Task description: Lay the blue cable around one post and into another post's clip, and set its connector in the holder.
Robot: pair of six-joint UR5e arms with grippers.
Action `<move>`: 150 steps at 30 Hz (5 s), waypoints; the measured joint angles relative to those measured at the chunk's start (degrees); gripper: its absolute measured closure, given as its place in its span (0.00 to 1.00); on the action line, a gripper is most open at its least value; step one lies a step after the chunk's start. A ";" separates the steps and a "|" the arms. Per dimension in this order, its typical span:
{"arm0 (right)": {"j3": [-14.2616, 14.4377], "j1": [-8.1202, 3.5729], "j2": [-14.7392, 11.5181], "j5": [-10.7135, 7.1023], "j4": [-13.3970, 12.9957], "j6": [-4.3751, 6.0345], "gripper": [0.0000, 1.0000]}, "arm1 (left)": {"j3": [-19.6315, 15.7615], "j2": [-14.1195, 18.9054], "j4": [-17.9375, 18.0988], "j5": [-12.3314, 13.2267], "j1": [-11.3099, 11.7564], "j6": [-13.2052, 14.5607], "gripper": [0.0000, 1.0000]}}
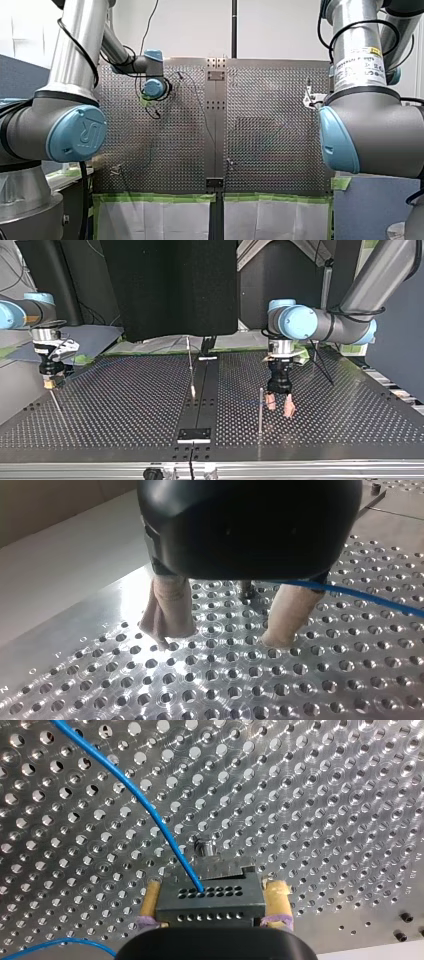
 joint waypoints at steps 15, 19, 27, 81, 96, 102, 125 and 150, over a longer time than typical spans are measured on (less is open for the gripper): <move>-0.01 -0.08 0.02 -0.54 -0.19 -0.28 0.79 | 0.00 0.00 -0.06 0.00 0.00 0.15 0.02; -0.01 -0.12 0.03 -0.55 -0.19 -0.21 0.79 | 0.00 0.00 -0.07 0.00 0.00 0.18 0.02; -0.02 0.41 0.02 -0.53 2.66 -1.29 0.72 | 0.02 -0.01 -0.11 0.00 0.00 0.20 0.02; -0.02 0.42 0.04 -0.53 2.65 -1.29 0.01 | -0.10 3.45 -8.28 0.86 -1.56 -8.55 0.02; -0.02 0.42 0.04 -0.53 2.66 -1.29 0.01 | -6.86 10.71 -13.06 -3.27 -2.90 -1.25 0.02; -0.02 0.42 0.04 -0.53 2.66 -1.29 0.01 | -10.21 14.06 -11.17 -2.85 -3.75 1.84 0.02; -0.02 0.42 0.04 -0.53 2.66 -1.29 0.01 | -23.25 10.03 -2.71 -2.48 -13.36 14.85 0.02; -0.02 0.42 0.04 -0.53 2.66 -1.29 0.01 | -37.96 8.08 12.45 -10.75 -28.51 30.00 0.02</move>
